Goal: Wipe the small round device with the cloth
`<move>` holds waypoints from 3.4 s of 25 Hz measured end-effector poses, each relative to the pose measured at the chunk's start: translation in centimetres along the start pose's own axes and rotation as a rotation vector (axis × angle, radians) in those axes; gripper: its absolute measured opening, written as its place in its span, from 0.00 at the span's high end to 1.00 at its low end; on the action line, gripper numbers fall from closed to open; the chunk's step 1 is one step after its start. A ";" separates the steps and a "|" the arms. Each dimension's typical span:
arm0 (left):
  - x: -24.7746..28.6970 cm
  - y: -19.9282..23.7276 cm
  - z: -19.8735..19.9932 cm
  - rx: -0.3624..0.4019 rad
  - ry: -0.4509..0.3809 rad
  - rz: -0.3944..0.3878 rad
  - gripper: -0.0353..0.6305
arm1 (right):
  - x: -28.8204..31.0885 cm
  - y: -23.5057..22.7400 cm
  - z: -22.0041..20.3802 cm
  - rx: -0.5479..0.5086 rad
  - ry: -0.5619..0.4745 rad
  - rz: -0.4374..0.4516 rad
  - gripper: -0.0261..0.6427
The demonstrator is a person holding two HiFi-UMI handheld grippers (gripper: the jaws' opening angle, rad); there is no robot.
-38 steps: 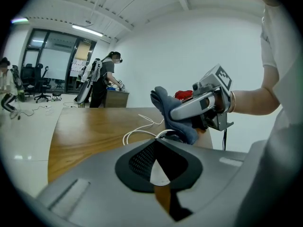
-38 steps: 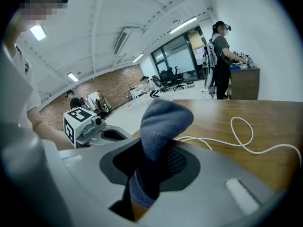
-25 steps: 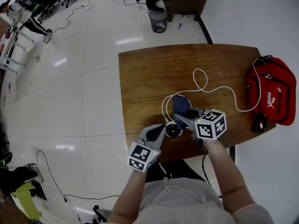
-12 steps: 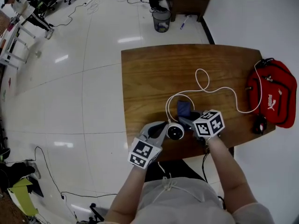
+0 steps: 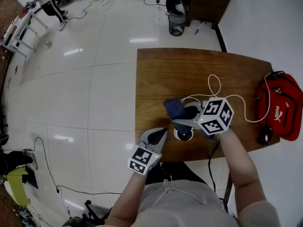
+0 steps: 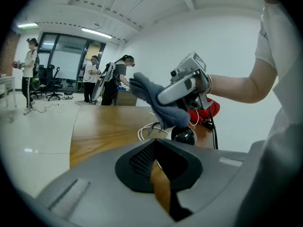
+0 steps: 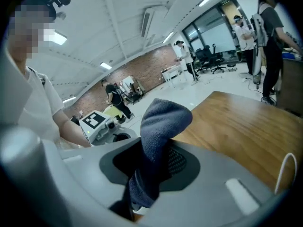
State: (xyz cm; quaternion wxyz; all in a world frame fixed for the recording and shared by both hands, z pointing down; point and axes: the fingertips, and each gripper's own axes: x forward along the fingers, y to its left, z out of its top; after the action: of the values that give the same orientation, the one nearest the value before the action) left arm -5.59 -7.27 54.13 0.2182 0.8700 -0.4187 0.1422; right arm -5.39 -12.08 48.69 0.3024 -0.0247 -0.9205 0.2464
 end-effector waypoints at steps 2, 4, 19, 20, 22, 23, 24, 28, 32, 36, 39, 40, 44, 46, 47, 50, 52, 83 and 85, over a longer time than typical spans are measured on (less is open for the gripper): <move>-0.1 -0.2 0.2 0.000 -0.002 0.002 0.94 | 1.3 -0.5 -1.5 -0.022 0.082 -0.002 0.80; -0.1 -0.3 0.4 0.003 -0.001 0.001 0.94 | 2.2 -1.6 -2.9 -0.020 0.130 -0.021 0.80; -0.2 0.7 0.7 0.021 -0.004 0.026 0.94 | 2.7 -8.8 -8.3 0.183 0.103 -0.213 0.80; -0.6 0.6 0.8 0.027 -0.004 0.020 0.94 | 1.6 -8.5 -7.5 0.177 0.065 -0.257 0.80; -1.3 0.7 1.0 0.035 -0.011 0.009 0.94 | -0.7 -7.1 -4.9 0.145 -0.031 -0.330 0.80; -1.6 0.7 1.0 0.038 -0.016 0.005 0.94 | -1.7 -6.0 -3.5 0.123 -0.082 -0.352 0.80; -1.8 0.7 0.9 0.043 -0.019 0.000 0.94 | -2.6 -4.7 -2.2 0.102 -0.129 -0.364 0.80; -3.2 -0.6 0.7 0.081 -0.006 -0.056 0.94 | -3.4 1.1 0.4 0.078 -0.228 -0.344 0.80; -5.3 -1.8 0.4 0.102 -0.003 -0.124 0.94 | -1.1 4.9 -0.7 0.158 -0.255 -0.371 0.80; -8.1 -2.4 -0.8 0.105 0.006 -0.169 0.94 | 2.6 6.4 -4.6 0.351 -0.304 -0.404 0.80; -9.6 -2.6 -1.8 0.103 0.021 -0.188 0.94 | 4.1 5.9 -7.2 0.509 -0.393 -0.433 0.80; -10.0 -2.6 -2.1 0.099 0.024 -0.192 0.94 | 4.4 5.6 -8.0 0.549 -0.414 -0.448 0.80; -11.1 -3.1 -3.8 0.092 0.049 -0.215 0.94 | 5.9 4.5 -11.7 0.708 -0.436 -0.478 0.80; -11.3 -3.3 -4.3 0.088 0.058 -0.221 0.94 | 6.9 4.6 -13.5 0.779 -0.418 -0.462 0.80; -11.3 -3.3 -4.5 0.086 0.059 -0.222 0.94 | 7.3 4.8 -14.4 0.814 -0.411 -0.446 0.80; -11.2 -3.3 -4.5 0.085 0.053 -0.216 0.94 | 8.1 6.0 -16.2 0.874 -0.390 -0.407 0.80; -11.0 -3.3 -4.1 0.083 0.046 -0.211 0.94 | 7.6 6.7 -16.4 0.836 -0.365 -0.416 0.80; -6.3 -1.8 0.7 0.121 0.000 -0.151 0.94 | 3.7 8.7 -13.2 0.406 -0.214 -0.414 0.80; -6.2 -1.3 1.6 0.124 -0.016 -0.133 0.94 | 2.6 9.2 -9.2 0.285 -0.236 -0.400 0.80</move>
State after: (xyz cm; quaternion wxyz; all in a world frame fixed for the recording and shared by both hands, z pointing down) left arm -8.22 -3.24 49.77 0.1693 0.9089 -0.3520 0.1461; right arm -3.19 0.56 52.20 0.2360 0.2292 -0.8920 0.3101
